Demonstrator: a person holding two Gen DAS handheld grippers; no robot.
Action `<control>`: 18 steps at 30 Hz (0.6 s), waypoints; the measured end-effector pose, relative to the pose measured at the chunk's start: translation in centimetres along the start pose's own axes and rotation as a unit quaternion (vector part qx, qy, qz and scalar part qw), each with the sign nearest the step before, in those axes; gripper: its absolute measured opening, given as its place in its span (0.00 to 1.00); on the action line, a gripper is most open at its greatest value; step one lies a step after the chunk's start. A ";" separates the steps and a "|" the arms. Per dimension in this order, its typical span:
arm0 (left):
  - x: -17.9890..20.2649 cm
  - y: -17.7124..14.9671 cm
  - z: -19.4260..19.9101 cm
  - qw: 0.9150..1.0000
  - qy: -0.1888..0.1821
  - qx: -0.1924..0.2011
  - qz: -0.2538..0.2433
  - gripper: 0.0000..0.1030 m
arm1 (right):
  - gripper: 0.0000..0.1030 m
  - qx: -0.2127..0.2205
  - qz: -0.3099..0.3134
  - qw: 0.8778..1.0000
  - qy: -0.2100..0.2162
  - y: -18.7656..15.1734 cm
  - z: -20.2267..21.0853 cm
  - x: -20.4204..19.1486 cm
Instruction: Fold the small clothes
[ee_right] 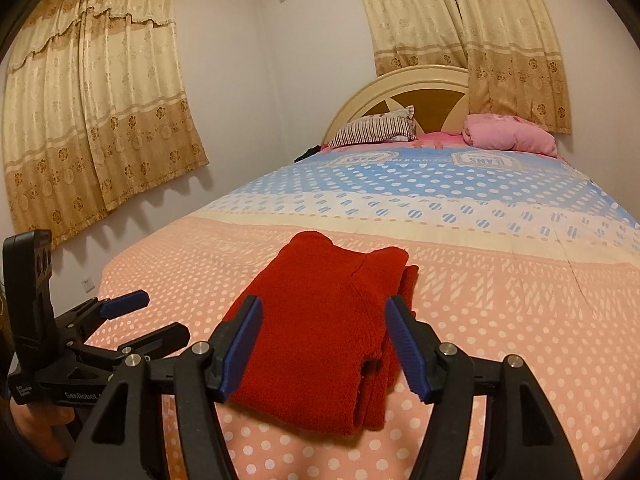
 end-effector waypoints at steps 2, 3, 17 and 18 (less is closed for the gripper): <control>0.1 0.0 0.1 1.000 0.000 0.001 -0.003 1.00 | 0.63 -0.002 -0.001 1.000 -0.001 -0.1 -0.1 0.1; 0.2 0.0 0.1 1.000 -0.001 0.001 -0.004 1.00 | 0.63 -0.002 -0.001 1.000 -0.001 -0.2 -0.1 0.2; 0.4 -0.1 0.0 1.000 0.006 0.006 -0.011 1.00 | 0.64 0.007 0.005 1.000 -0.008 -0.1 1.1 -0.4; 0.4 -0.1 0.0 1.000 0.006 0.006 -0.012 1.00 | 0.64 0.008 0.005 1.000 -0.008 -0.1 1.1 -0.4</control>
Point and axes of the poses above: each gripper's, at about its wrist camera, not at the fingertips, and z roughly against the way its jaws point, x to its right, y to its top, the point moved 3 cm from there along -z, roughly the way its jaws point, and after that the axes turned 7 degrees about z, right-handed, at the moved point
